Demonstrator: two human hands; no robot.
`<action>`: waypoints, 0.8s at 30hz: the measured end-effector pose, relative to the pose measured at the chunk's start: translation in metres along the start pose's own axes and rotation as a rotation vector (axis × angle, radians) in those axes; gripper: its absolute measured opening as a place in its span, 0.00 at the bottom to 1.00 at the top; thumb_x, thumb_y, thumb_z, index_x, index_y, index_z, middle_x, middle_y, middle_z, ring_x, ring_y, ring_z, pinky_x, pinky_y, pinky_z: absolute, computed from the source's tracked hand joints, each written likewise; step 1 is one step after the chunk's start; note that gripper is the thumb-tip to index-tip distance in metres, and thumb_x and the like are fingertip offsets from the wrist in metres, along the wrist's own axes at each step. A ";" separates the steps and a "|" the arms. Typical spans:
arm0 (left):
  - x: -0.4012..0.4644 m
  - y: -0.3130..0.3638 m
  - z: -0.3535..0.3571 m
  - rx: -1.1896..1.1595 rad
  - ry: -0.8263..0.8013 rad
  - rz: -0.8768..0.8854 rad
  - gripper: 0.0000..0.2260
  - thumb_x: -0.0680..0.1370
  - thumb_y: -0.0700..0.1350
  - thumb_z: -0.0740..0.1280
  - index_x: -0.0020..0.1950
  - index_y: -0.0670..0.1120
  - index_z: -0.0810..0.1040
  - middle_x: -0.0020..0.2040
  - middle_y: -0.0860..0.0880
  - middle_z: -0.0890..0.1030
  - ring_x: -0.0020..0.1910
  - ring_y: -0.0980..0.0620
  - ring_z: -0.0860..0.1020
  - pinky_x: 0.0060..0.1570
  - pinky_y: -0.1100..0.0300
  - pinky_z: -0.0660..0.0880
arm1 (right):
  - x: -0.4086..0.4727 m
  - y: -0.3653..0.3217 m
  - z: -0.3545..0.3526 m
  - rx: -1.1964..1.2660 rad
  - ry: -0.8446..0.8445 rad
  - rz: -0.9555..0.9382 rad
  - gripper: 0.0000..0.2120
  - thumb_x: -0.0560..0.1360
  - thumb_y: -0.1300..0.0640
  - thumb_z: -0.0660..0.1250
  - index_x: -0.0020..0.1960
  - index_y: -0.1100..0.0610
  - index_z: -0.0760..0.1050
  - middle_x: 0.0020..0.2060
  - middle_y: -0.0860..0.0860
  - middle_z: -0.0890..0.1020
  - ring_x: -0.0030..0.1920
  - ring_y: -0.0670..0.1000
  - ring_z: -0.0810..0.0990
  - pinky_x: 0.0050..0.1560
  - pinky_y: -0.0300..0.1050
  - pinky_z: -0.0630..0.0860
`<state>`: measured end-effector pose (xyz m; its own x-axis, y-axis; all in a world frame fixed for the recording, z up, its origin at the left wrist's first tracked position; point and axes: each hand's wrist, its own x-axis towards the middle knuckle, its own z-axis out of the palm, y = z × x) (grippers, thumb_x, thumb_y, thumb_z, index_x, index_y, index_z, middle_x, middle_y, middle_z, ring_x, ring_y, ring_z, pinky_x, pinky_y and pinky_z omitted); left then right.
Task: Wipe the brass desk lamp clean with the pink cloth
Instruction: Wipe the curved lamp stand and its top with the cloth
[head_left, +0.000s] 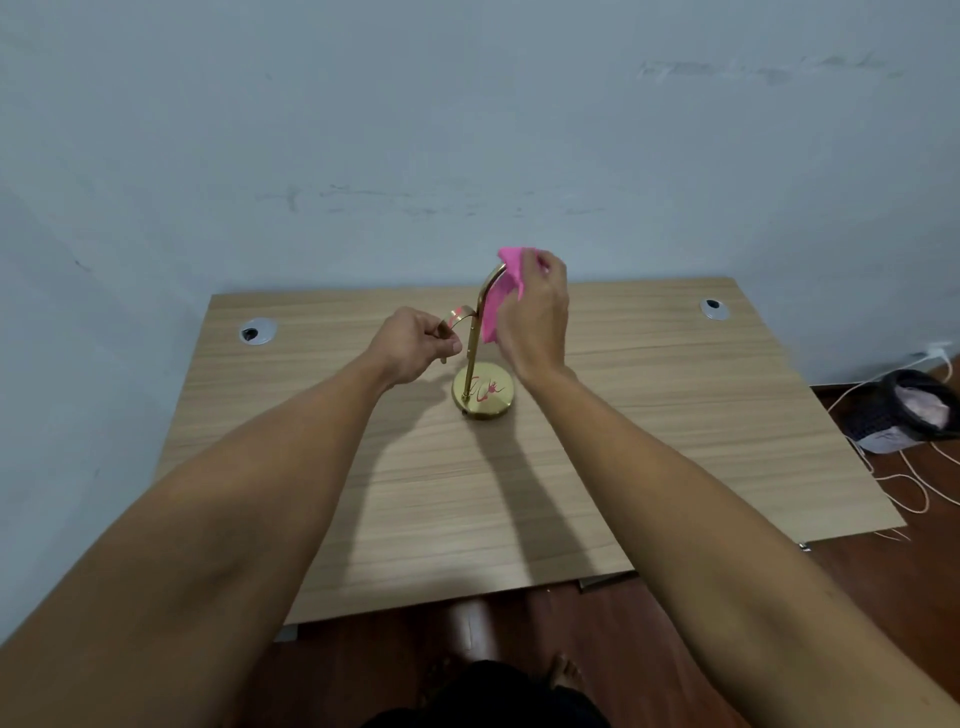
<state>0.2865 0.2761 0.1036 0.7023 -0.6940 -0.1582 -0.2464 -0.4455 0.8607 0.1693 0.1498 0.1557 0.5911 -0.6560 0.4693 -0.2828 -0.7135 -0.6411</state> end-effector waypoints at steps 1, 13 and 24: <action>0.000 0.000 -0.001 0.009 -0.002 0.004 0.07 0.75 0.43 0.77 0.38 0.50 0.85 0.27 0.57 0.81 0.25 0.62 0.72 0.37 0.60 0.70 | 0.008 0.000 -0.002 0.010 0.000 0.050 0.19 0.76 0.70 0.59 0.62 0.60 0.79 0.63 0.58 0.76 0.61 0.59 0.78 0.61 0.49 0.76; -0.006 0.002 0.003 -0.035 -0.019 0.006 0.02 0.76 0.39 0.76 0.43 0.43 0.86 0.36 0.46 0.82 0.35 0.54 0.75 0.40 0.61 0.70 | -0.046 0.023 -0.015 0.059 -0.149 -0.253 0.20 0.75 0.71 0.60 0.64 0.67 0.80 0.64 0.62 0.80 0.63 0.62 0.80 0.63 0.56 0.78; -0.013 -0.001 0.017 -0.089 0.105 -0.029 0.06 0.78 0.38 0.73 0.50 0.35 0.84 0.36 0.47 0.79 0.36 0.53 0.75 0.46 0.59 0.73 | 0.035 -0.002 -0.031 0.510 -0.010 0.625 0.25 0.66 0.69 0.50 0.48 0.56 0.83 0.39 0.52 0.82 0.42 0.55 0.86 0.48 0.56 0.84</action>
<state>0.2665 0.2759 0.0969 0.7755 -0.6166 -0.1356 -0.1684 -0.4091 0.8968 0.1669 0.1203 0.1926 0.4446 -0.8928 -0.0718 -0.1854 -0.0133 -0.9826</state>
